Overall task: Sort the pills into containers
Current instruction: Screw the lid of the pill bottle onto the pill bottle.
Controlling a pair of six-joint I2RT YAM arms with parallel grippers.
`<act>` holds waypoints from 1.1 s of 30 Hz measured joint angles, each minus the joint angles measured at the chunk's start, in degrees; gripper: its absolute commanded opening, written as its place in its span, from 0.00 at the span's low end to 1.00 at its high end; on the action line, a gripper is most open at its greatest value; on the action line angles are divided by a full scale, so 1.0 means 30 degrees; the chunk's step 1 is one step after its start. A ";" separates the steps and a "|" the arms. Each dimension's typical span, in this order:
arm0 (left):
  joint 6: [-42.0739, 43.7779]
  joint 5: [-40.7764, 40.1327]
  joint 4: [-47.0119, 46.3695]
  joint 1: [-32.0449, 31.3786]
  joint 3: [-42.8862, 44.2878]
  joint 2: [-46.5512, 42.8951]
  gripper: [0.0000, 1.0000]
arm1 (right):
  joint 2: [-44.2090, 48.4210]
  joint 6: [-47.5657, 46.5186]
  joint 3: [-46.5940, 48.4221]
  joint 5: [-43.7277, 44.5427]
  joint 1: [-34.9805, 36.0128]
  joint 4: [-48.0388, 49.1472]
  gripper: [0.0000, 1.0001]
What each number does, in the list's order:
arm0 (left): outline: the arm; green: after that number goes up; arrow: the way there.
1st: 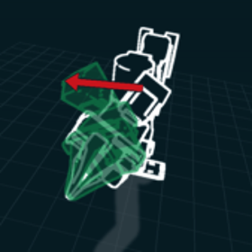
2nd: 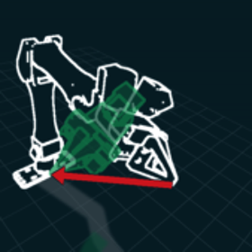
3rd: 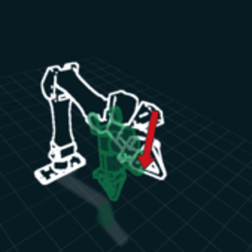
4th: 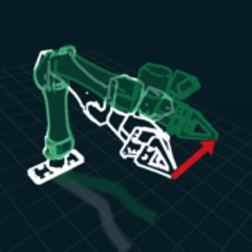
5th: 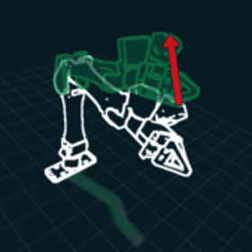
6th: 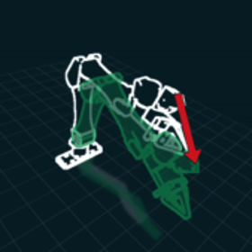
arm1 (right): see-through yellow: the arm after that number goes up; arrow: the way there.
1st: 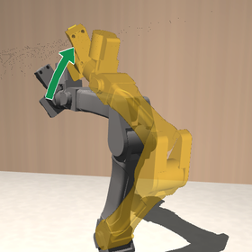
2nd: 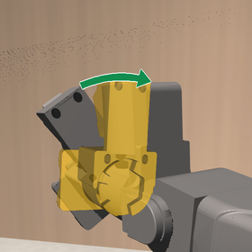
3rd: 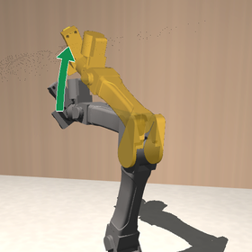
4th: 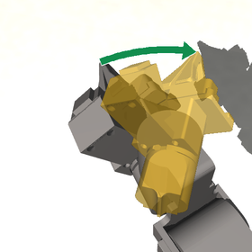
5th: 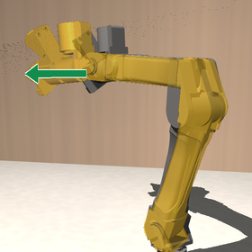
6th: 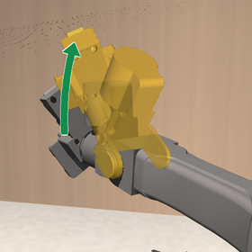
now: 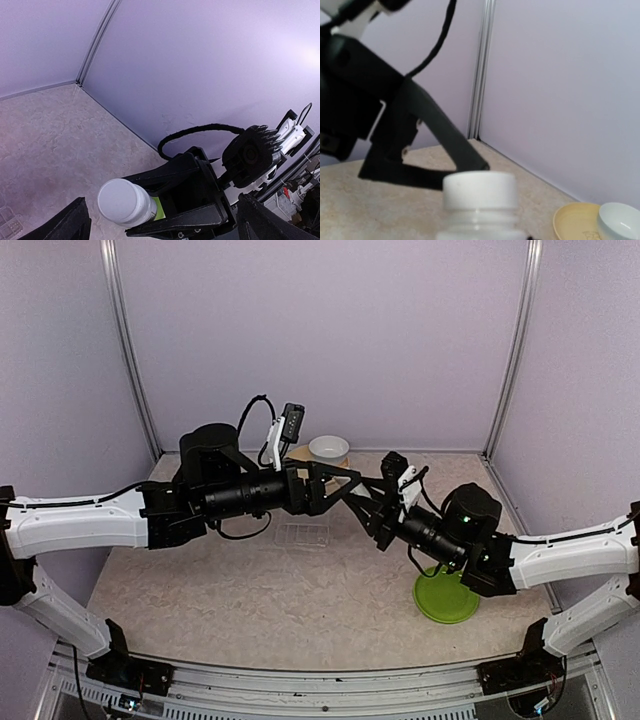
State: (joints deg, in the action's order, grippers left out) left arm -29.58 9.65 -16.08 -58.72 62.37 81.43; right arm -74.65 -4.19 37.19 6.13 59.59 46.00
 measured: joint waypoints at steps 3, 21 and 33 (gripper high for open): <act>0.0000 0.0095 -0.0073 -0.0073 0.0007 0.0000 0.99 | -0.0087 0.0000 0.0022 0.0117 0.0087 -0.0131 0.00; 0.0146 -0.0051 -0.0080 -0.0153 0.0022 0.0204 0.99 | -0.0736 -0.0233 0.1217 0.0255 0.0423 -0.0940 0.00; 0.0882 -0.0583 -0.0058 -0.0168 0.0029 0.0204 0.99 | -0.1967 -0.0233 0.2259 -0.0029 0.0925 -0.1195 0.00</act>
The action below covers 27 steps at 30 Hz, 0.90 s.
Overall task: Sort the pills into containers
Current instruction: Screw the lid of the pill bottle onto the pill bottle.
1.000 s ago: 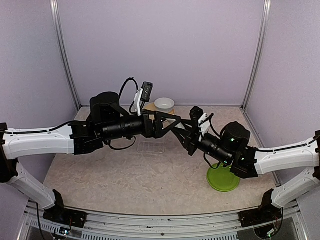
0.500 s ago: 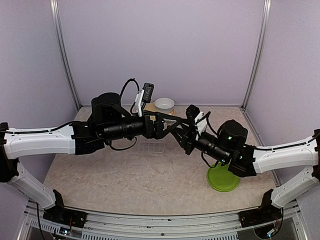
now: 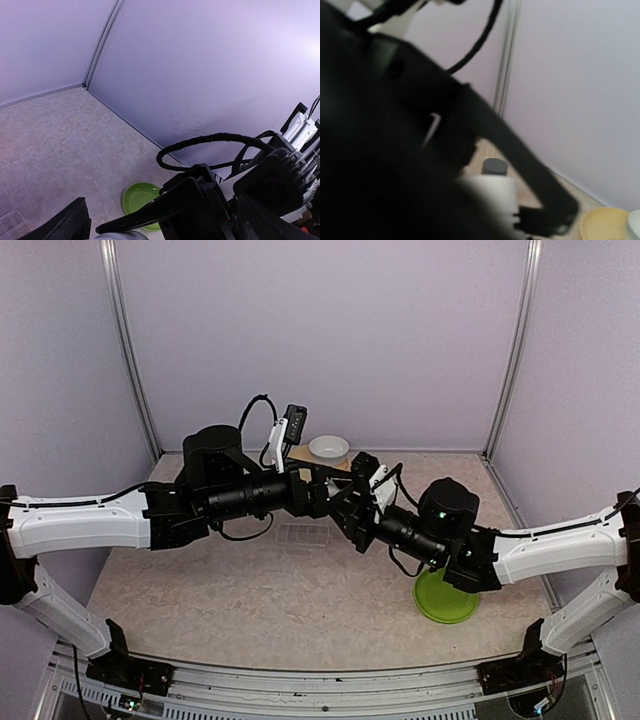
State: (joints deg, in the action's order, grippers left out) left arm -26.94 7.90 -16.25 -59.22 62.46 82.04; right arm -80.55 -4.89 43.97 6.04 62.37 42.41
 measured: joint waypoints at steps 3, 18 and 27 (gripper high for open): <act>0.0087 0.0015 0.0000 -0.0015 0.0007 0.0000 0.99 | -0.0189 0.0000 0.0138 -0.0058 0.0189 -0.0058 0.00; -0.0109 0.0597 -0.0029 0.0350 0.0015 -0.0874 0.99 | 0.0889 -0.0022 -0.0874 -0.0029 0.0240 0.0117 0.00; -0.0765 0.0750 0.0095 0.0517 0.0022 -0.1326 0.99 | 0.1923 -0.0452 -0.1224 0.1115 0.0240 0.0102 0.00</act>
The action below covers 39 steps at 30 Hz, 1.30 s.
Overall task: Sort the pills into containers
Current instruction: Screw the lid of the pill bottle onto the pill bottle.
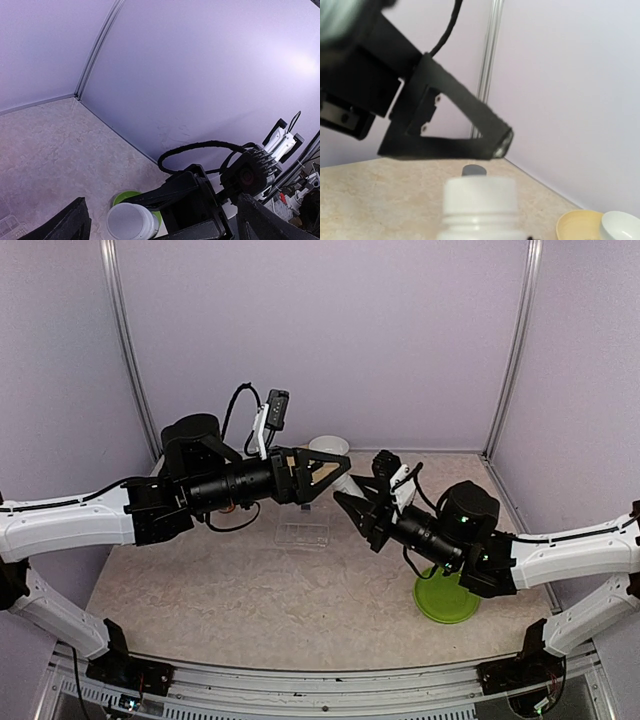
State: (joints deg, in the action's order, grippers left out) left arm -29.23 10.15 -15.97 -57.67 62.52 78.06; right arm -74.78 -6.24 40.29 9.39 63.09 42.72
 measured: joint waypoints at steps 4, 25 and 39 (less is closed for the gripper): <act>-0.0211 0.0000 0.0146 0.0000 0.0000 0.0058 0.99 | 0.0044 -0.0117 -0.0007 0.0058 0.0000 0.0000 0.00; -0.0532 0.0219 0.0532 0.0036 -0.0007 0.0729 0.92 | -0.1348 -0.0168 0.1173 0.0044 0.0000 -0.0714 0.00; -0.0408 -0.0466 0.0801 0.0131 -0.0058 0.0729 0.90 | -0.2783 0.0255 0.1851 -0.1209 0.0270 -0.0189 0.00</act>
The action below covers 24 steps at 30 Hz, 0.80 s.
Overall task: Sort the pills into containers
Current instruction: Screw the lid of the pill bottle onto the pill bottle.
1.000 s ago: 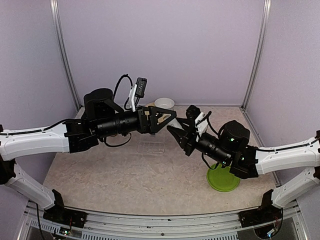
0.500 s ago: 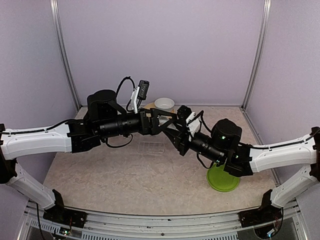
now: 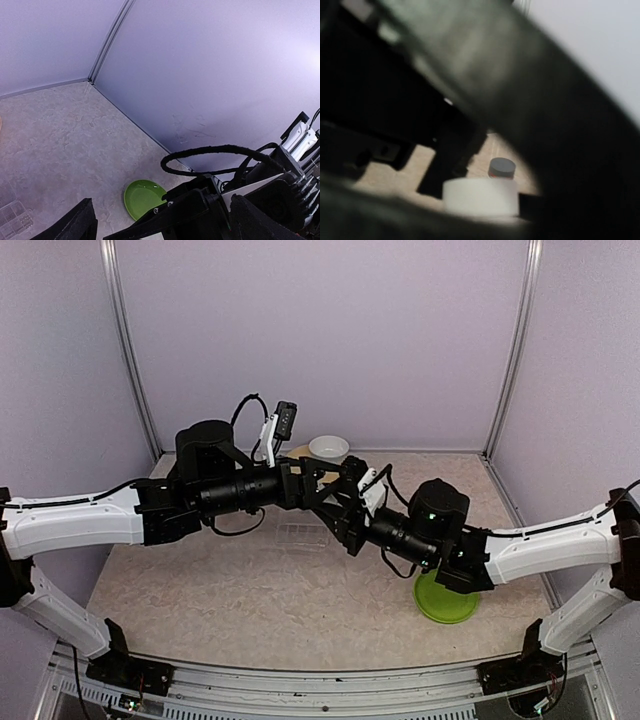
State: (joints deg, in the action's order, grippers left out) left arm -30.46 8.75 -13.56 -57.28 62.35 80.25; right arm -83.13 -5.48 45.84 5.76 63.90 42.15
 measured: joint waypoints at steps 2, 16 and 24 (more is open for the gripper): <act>0.0015 0.0015 0.0015 -0.0007 0.0000 0.0000 0.95 | -0.0124 0.0044 0.0080 -0.0131 0.0058 0.0095 0.00; -0.0925 -0.1690 0.1472 0.0029 -0.0452 -0.1683 0.87 | 0.2331 -0.0678 -0.1472 0.0306 0.0109 0.0058 0.00; -0.1581 -0.1778 0.3810 0.0036 0.0583 -0.0685 0.82 | 0.2361 -0.1785 -0.1472 0.0911 0.0109 -0.0823 0.00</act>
State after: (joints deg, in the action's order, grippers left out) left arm -35.20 3.42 -2.13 -57.17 64.10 78.19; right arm -76.05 -10.83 41.43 8.49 64.23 39.68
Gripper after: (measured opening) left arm 0.839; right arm 0.336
